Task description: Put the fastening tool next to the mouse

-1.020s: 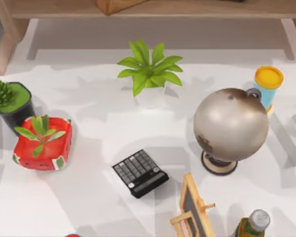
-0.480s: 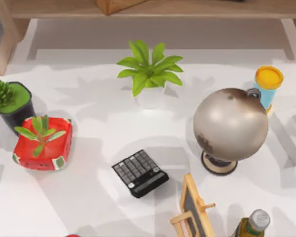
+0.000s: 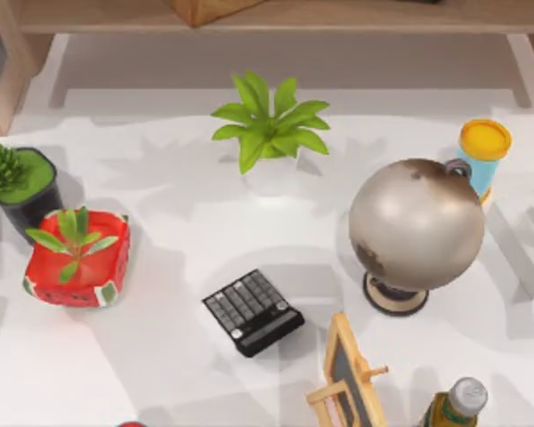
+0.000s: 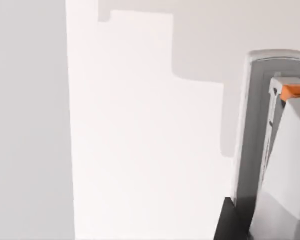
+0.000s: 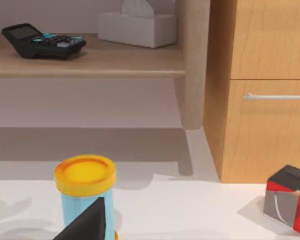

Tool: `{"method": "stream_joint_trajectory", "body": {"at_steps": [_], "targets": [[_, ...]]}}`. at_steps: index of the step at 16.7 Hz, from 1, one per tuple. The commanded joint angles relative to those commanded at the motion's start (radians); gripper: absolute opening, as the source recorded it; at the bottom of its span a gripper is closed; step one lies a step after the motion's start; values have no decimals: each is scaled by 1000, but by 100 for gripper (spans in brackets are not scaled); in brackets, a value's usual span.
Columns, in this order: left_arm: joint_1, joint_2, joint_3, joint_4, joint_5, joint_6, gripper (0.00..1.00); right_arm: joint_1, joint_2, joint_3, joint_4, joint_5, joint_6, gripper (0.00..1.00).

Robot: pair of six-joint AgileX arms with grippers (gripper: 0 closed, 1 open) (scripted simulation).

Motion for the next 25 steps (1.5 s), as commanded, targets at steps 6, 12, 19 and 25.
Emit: {"method": "stream_joint_trajectory", "body": {"at_steps": [6, 12, 19, 25], "targets": [[-7, 1, -5, 42, -4, -14, 0, 0, 0, 0, 0, 0, 0, 100], [11, 0, -86, -39, 58, -11, 0, 0, 0, 0, 0, 0, 0, 100], [30, 26, -152, -72, 76, 4, 0, 0, 0, 0, 0, 0, 0, 100], [30, 26, -152, -72, 76, 4, 23, 0, 0, 0, 0, 0, 0, 100]]}}
